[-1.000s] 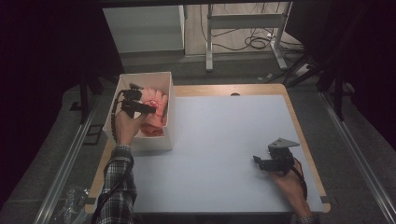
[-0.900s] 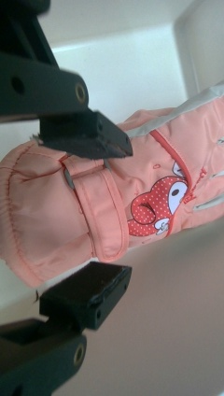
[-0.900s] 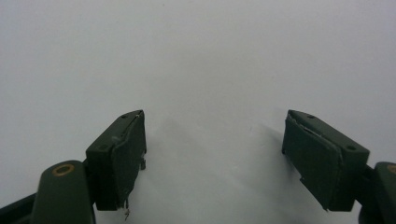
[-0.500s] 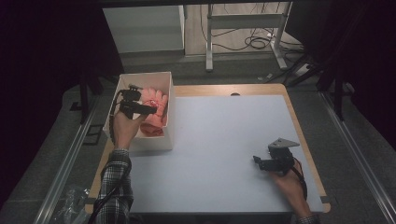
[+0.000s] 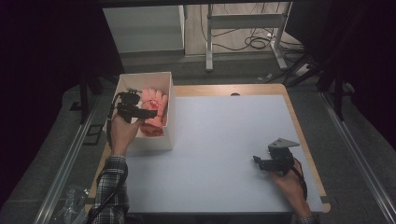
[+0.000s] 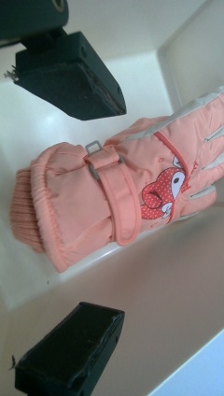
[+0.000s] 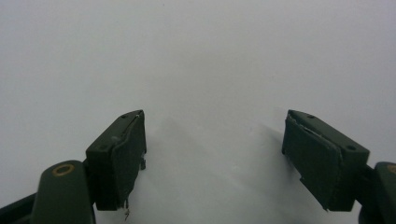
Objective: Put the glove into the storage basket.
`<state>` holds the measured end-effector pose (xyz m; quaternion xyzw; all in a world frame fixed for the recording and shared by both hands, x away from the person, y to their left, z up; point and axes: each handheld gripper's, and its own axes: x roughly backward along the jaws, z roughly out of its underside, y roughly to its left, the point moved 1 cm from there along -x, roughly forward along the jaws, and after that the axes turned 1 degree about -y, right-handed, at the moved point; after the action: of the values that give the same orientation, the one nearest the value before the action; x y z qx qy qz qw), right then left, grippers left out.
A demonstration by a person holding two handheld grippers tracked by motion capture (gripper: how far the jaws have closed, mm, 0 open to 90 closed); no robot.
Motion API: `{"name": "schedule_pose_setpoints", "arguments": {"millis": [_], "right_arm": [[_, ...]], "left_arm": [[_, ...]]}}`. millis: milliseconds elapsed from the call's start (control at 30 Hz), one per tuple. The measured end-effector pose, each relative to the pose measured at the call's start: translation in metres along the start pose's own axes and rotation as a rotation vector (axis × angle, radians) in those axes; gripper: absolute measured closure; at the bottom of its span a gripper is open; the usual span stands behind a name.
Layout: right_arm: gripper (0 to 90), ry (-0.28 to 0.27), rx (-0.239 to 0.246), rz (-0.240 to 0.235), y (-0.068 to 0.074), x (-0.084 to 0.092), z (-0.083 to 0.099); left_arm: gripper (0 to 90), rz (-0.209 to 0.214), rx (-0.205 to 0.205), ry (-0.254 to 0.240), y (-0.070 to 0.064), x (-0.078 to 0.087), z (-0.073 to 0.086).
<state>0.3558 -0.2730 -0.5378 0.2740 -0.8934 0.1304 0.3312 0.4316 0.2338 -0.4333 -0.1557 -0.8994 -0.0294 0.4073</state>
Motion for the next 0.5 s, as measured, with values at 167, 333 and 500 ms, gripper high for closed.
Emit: {"name": "schedule_pose_setpoints", "arguments": {"millis": [167, 333, 500], "right_arm": [[21.9, 0.0, 0.0, 0.0, 0.0, 0.0, 0.0], [21.9, 0.0, 0.0, 0.0, 0.0, 0.0, 0.0], [21.9, -0.001, 0.001, 0.001, 0.0, 0.0, 0.0]], "left_arm": [[2.5, -0.003, -0.019, -0.013, -0.001, 0.008, 0.004], [2.2, 0.006, -0.018, -0.029, -0.001, 0.014, 0.007], [2.1, 0.028, -0.021, -0.057, -0.005, 0.024, 0.01]]}}
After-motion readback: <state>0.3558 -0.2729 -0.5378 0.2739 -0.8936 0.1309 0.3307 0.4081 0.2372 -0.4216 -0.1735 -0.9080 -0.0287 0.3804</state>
